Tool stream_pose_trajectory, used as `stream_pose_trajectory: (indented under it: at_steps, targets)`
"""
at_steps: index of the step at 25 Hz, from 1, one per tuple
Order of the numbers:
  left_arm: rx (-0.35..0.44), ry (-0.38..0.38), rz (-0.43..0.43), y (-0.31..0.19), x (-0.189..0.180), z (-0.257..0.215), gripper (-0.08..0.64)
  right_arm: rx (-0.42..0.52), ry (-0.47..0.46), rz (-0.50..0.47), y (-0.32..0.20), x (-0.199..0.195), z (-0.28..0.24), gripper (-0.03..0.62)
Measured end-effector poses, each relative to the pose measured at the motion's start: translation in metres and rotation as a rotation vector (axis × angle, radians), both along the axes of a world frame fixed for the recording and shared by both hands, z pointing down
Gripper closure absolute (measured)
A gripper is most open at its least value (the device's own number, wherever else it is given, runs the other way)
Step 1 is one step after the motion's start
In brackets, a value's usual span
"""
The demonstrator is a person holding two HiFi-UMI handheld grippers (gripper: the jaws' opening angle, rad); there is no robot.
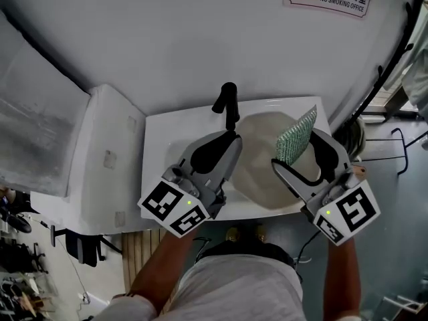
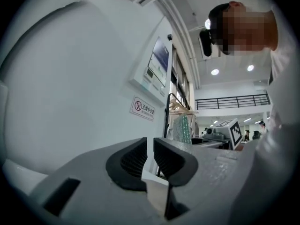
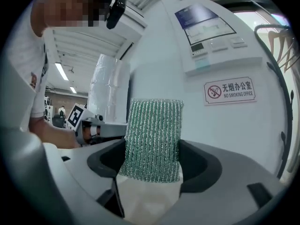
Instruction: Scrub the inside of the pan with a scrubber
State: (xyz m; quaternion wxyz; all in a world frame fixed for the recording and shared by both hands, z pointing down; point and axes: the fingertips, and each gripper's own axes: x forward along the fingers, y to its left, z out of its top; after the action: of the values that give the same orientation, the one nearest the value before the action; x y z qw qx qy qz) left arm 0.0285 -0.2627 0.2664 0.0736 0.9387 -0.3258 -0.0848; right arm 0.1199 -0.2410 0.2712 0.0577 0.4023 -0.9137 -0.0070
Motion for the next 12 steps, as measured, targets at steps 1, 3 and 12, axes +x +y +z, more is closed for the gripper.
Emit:
stream_pose_trajectory:
  at_steps: [1,3,12]
  targets:
    - [0.017,-0.001,0.008,0.003,0.002,-0.003,0.508,0.013,-0.010,-0.006,0.003,0.000,-0.002,0.239]
    - [0.043,-0.005,0.021,0.008,0.007,-0.006,0.516,0.033,-0.027,-0.014,0.008,0.000,-0.006,0.239]
    - [0.098,0.007,0.046,0.026,0.016,-0.009,0.540,0.094,-0.094,-0.064,0.027,-0.004,-0.010,0.239]
